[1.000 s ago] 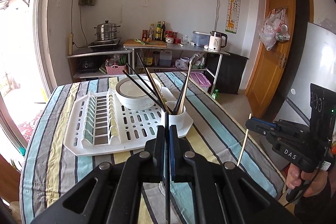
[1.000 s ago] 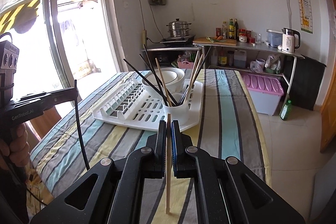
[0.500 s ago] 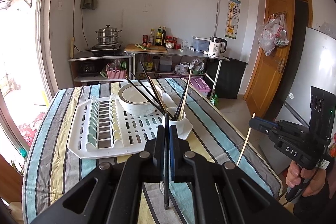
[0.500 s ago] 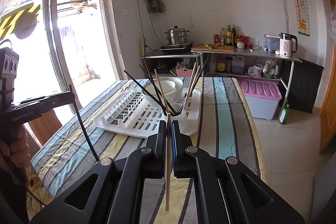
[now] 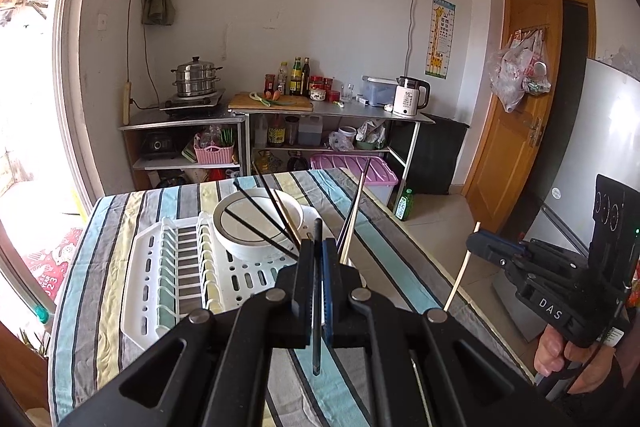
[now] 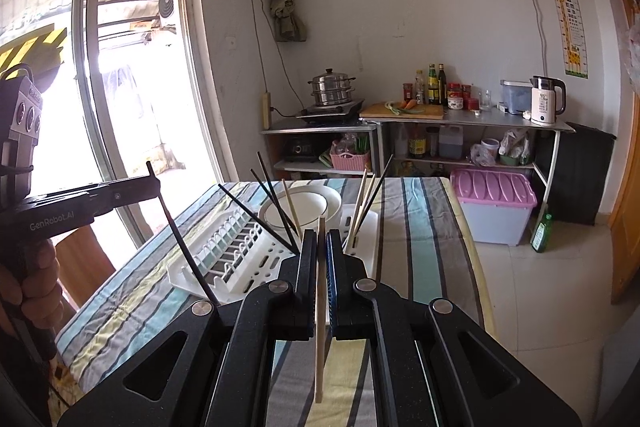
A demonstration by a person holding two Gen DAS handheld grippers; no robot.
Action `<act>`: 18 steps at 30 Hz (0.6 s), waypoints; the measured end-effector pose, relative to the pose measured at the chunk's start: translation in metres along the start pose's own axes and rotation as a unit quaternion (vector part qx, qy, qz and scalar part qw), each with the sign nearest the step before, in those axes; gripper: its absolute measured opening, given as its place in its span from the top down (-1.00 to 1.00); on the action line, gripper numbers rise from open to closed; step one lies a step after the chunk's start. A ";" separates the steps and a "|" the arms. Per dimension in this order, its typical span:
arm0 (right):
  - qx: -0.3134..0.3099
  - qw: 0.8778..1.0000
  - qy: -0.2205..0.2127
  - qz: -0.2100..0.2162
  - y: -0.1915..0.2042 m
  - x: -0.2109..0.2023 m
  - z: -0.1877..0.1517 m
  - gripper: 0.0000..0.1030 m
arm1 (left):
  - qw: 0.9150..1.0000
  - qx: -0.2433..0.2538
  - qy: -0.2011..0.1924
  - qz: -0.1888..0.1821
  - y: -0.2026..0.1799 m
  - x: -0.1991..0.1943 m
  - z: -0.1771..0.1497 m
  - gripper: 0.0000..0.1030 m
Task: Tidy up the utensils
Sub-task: 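Lift both held chopsticks and carry them over the white cup, lowering them in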
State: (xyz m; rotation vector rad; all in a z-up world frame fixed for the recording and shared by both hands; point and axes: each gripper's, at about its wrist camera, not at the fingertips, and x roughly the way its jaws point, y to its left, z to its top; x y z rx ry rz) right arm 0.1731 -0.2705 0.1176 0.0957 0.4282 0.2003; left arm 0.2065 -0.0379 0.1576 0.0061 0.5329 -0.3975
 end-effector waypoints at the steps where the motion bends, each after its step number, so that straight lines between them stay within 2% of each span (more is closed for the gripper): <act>1: 0.000 1.000 -0.002 0.001 0.000 0.003 0.004 0.92 | 1.000 0.000 -0.002 -0.003 -0.001 0.001 0.005 0.92; 11: -0.005 1.000 -0.025 0.006 0.000 0.033 0.044 0.92 | 1.000 -0.005 -0.027 -0.012 0.001 0.019 0.058 0.92; 18: -0.002 0.999 -0.037 0.006 -0.004 0.055 0.063 0.92 | 0.999 0.000 -0.030 -0.016 -0.002 0.039 0.076 0.92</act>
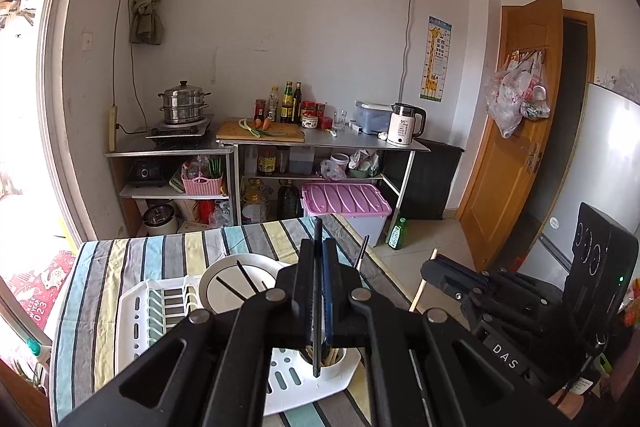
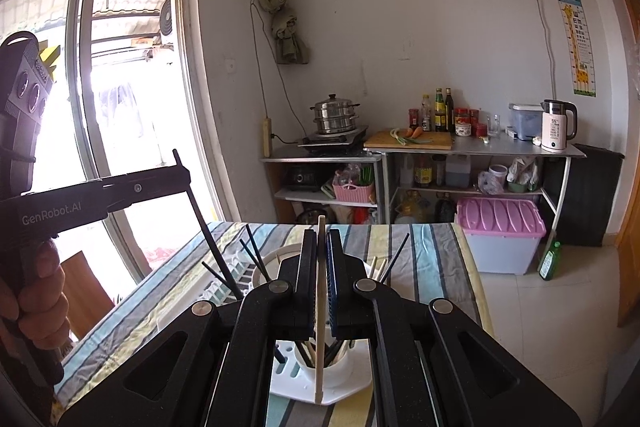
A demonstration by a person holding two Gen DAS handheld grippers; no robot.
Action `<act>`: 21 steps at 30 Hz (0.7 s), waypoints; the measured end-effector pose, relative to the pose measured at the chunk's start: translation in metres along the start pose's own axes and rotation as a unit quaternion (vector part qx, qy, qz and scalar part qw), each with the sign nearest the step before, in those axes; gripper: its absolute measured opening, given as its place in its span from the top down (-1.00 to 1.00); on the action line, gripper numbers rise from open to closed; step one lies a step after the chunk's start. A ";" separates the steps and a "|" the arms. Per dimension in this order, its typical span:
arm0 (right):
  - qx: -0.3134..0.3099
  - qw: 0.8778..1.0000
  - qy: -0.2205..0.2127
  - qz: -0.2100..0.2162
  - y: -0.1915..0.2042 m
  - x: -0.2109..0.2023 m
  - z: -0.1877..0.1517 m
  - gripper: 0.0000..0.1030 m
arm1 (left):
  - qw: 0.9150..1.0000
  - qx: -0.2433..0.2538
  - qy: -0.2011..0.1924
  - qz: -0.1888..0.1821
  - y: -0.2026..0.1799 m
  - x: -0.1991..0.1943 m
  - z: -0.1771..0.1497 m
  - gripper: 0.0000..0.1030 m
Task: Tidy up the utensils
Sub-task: 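Lift both held chopsticks and carry them over the white cup, lowering them in, then open both tools to release the chopsticks into the white cup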
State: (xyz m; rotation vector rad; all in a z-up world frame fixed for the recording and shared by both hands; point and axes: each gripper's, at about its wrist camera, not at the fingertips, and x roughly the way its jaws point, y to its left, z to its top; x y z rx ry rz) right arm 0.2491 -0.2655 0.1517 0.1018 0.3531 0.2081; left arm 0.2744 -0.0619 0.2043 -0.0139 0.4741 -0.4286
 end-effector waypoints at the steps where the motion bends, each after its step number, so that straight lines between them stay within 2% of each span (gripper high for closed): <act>1: 0.000 1.000 -0.001 0.001 0.000 0.003 0.002 0.92 | 1.000 0.001 0.000 0.000 0.000 0.003 0.001 0.92; 12: -0.003 1.000 -0.002 -0.005 -0.003 0.041 0.008 0.92 | 1.000 -0.005 0.012 -0.013 0.009 0.035 0.003 0.92; 21: 0.006 1.000 0.023 -0.006 -0.008 0.066 -0.010 0.92 | 0.999 -0.013 0.032 -0.021 0.017 0.056 -0.009 0.92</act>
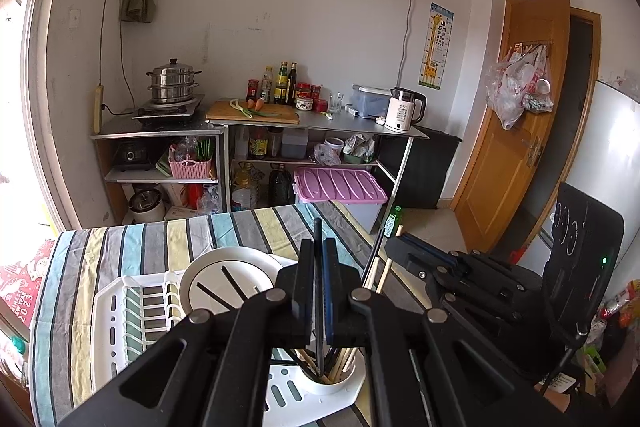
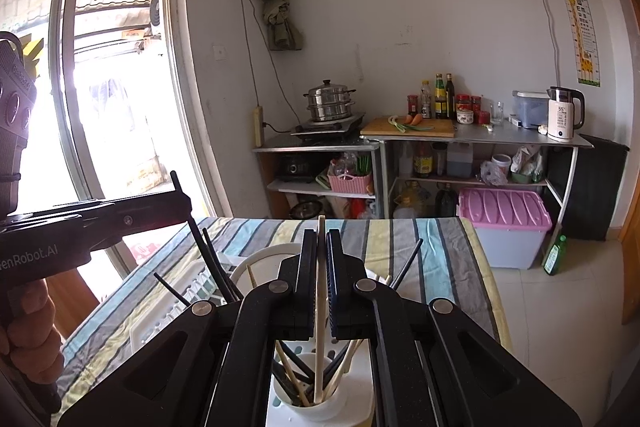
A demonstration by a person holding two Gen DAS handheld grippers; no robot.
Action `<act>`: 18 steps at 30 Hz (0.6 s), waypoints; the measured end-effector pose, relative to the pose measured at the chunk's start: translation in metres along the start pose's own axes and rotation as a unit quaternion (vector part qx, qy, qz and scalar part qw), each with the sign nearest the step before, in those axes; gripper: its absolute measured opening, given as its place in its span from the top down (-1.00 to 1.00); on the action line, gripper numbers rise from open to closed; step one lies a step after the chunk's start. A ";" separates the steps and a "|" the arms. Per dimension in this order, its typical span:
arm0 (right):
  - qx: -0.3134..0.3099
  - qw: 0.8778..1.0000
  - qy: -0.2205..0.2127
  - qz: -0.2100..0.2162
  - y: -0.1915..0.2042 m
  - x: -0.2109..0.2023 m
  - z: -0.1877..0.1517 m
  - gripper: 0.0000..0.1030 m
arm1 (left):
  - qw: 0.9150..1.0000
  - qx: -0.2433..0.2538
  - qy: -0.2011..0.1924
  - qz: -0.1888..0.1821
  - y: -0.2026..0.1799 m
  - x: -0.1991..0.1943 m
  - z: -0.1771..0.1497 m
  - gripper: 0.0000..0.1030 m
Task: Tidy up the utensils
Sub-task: 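Open both tools to release the chopsticks into the white cup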
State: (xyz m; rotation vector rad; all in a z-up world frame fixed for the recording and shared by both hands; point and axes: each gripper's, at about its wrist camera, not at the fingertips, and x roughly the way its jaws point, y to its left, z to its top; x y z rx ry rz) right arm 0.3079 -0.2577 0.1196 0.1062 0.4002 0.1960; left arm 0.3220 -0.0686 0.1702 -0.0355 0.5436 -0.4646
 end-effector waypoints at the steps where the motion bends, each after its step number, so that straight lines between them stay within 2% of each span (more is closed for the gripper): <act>1: 0.001 1.000 0.003 0.000 -0.001 0.002 -0.003 0.92 | 1.000 -0.001 0.003 0.001 0.002 0.002 -0.002 0.92; 11: 0.013 0.999 0.029 -0.002 -0.013 0.014 -0.025 0.92 | 1.000 -0.008 0.028 0.011 0.010 0.014 -0.020 0.92; 18: 0.021 0.999 0.037 -0.008 -0.020 0.015 -0.032 0.92 | 0.999 -0.010 0.029 0.030 0.017 0.017 -0.025 0.90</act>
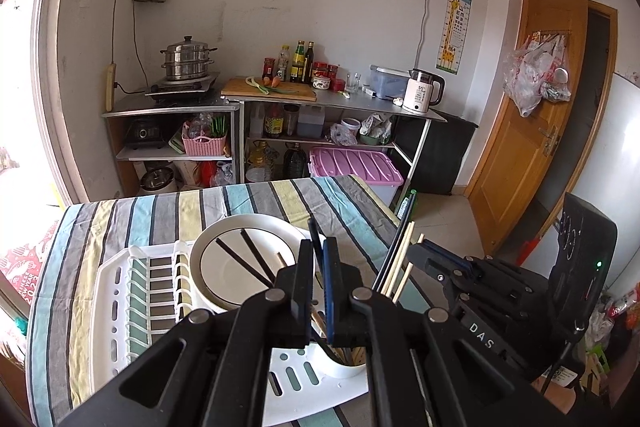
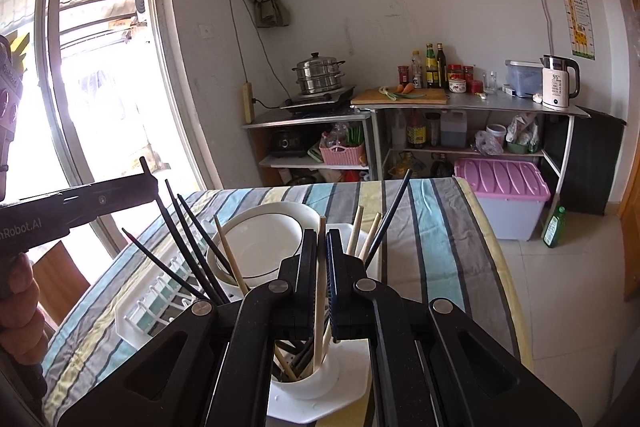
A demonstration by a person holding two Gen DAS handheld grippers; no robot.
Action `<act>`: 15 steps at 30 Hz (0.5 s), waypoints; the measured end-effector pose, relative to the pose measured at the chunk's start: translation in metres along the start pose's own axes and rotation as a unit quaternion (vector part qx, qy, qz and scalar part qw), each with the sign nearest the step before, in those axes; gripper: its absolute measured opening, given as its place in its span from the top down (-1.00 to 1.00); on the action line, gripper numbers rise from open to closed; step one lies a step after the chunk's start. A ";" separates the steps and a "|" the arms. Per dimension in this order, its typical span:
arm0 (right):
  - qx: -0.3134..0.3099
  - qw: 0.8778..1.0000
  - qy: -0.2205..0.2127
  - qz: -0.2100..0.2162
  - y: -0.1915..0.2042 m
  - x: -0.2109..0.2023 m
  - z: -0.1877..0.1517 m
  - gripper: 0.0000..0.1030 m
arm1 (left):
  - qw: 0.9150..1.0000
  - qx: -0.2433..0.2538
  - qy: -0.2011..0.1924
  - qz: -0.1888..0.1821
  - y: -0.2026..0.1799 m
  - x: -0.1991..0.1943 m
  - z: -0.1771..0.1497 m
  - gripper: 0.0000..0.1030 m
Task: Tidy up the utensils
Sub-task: 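Open both tools to release the chopsticks into the white cup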
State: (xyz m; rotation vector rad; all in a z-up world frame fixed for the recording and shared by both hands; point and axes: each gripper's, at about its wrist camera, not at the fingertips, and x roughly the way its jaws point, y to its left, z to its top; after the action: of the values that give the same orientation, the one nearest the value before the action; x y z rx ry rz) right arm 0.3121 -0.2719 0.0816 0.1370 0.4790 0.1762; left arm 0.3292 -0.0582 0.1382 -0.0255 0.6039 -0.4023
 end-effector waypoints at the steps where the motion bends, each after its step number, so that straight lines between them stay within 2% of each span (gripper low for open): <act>1: 0.000 1.000 0.000 -0.001 -0.001 -0.001 0.000 0.92 | 1.000 0.001 -0.001 0.003 0.001 0.000 0.000 0.90; 9: -0.004 1.000 0.003 0.002 -0.001 -0.006 0.002 0.90 | 1.000 0.002 -0.008 0.018 0.007 -0.004 -0.005 0.87; 10: -0.005 1.000 0.002 0.001 0.000 -0.008 0.002 0.88 | 1.000 0.003 -0.009 0.020 0.007 -0.004 -0.006 0.87; 12: -0.004 1.000 0.000 0.001 0.000 -0.012 0.001 0.68 | 1.000 0.006 -0.010 0.028 0.007 -0.006 -0.008 0.85; 15: -0.005 1.000 -0.003 0.002 0.000 -0.019 0.000 0.68 | 0.999 0.010 -0.014 0.033 0.007 -0.011 -0.010 0.64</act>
State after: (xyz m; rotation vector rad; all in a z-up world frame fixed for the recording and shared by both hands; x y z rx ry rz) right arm 0.2950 -0.2755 0.0899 0.1290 0.4718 0.1811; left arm 0.3175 -0.0468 0.1346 0.0070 0.5711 -0.3435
